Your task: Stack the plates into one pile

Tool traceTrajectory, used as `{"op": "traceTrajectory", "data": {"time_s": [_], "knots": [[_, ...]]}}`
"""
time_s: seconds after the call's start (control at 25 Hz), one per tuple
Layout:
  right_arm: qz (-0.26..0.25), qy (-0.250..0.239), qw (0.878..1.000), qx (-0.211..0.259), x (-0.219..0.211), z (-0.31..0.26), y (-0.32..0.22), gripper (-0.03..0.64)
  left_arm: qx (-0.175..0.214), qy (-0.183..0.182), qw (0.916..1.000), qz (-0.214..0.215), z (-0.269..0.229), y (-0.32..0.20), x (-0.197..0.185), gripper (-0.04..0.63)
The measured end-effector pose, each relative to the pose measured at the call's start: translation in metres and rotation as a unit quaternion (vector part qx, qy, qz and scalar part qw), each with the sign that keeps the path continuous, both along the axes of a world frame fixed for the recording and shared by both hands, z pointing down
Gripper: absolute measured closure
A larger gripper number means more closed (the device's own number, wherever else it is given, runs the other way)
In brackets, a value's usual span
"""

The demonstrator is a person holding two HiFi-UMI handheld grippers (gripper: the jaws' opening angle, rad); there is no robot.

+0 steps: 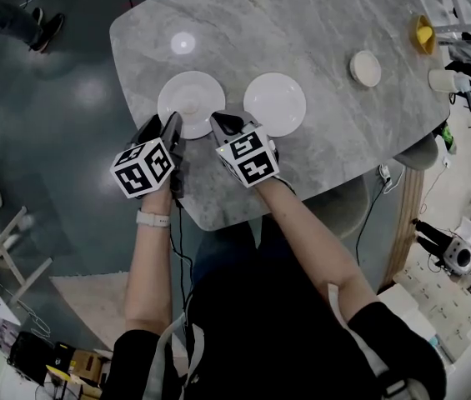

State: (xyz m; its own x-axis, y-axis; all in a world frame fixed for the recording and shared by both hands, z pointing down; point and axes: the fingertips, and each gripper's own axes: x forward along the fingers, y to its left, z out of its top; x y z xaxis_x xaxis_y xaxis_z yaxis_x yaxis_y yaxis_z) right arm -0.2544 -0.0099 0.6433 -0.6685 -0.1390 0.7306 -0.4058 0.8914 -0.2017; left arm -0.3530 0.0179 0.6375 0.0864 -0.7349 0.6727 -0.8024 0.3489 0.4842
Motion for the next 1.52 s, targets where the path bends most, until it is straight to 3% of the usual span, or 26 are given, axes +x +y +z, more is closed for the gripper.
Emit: {"op": "traceTrajectory", "data": {"time_s": [0.12,0.28,0.6,0.88,1.52], "knots": [[-0.001,-0.002,1.000,-0.004,-0.001,-0.001,-0.001,0.601,0.016,0.009,0.9998,0.013,-0.006,-0.004,0.007,0.499],[0.008,-0.005,1.000,-0.019,0.002,-0.002,0.000,0.601,0.024,0.015,0.9996,0.010,-0.010,-0.004,0.010,0.510],[0.044,-0.023,0.998,-0.022,0.029,-0.017,-0.006,0.601,0.078,0.048,0.9953,-0.033,-0.036,-0.015,0.010,0.570],[0.071,-0.032,0.997,-0.008,0.053,-0.040,-0.012,0.601,0.084,0.018,0.9962,-0.014,-0.057,-0.027,0.018,0.575],[0.163,-0.030,0.986,0.005,0.145,-0.067,-0.030,0.600,0.100,0.066,0.9921,0.035,-0.084,-0.065,0.091,0.575]]}}
